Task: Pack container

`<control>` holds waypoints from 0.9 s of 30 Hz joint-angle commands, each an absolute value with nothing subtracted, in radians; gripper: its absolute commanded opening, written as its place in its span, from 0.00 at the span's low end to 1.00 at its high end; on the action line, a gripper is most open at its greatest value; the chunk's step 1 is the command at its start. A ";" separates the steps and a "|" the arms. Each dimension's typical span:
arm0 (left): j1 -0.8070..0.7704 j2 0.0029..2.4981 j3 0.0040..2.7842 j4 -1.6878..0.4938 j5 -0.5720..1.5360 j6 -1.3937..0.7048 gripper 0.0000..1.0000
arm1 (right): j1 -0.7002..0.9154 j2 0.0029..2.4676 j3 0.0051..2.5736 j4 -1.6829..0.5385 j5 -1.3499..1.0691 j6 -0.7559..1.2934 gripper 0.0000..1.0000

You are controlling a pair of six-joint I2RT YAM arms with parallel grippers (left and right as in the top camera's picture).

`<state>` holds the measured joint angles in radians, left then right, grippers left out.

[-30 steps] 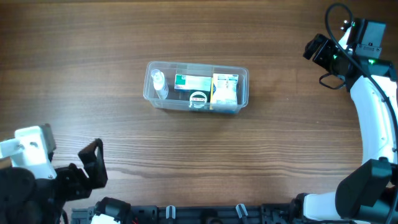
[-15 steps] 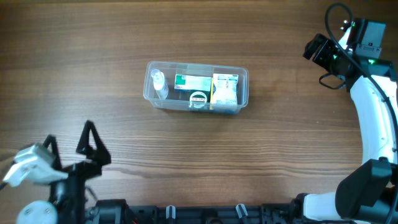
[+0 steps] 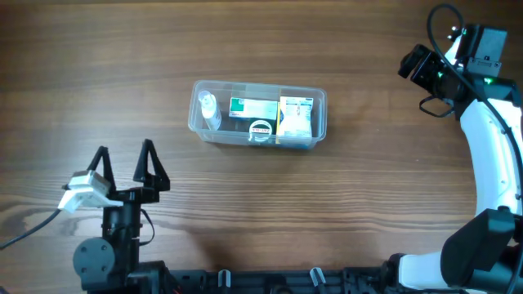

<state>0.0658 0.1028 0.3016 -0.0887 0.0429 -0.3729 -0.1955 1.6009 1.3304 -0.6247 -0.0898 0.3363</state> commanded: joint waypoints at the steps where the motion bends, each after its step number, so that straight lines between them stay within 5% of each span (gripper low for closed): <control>1: 0.073 0.056 0.237 -0.065 0.071 -0.376 1.00 | -0.196 1.611 1.333 -0.622 -0.102 0.342 1.00; 27: 0.077 0.002 0.006 0.119 0.053 -0.371 1.00 | -0.196 1.611 1.333 -0.622 -0.102 0.343 1.00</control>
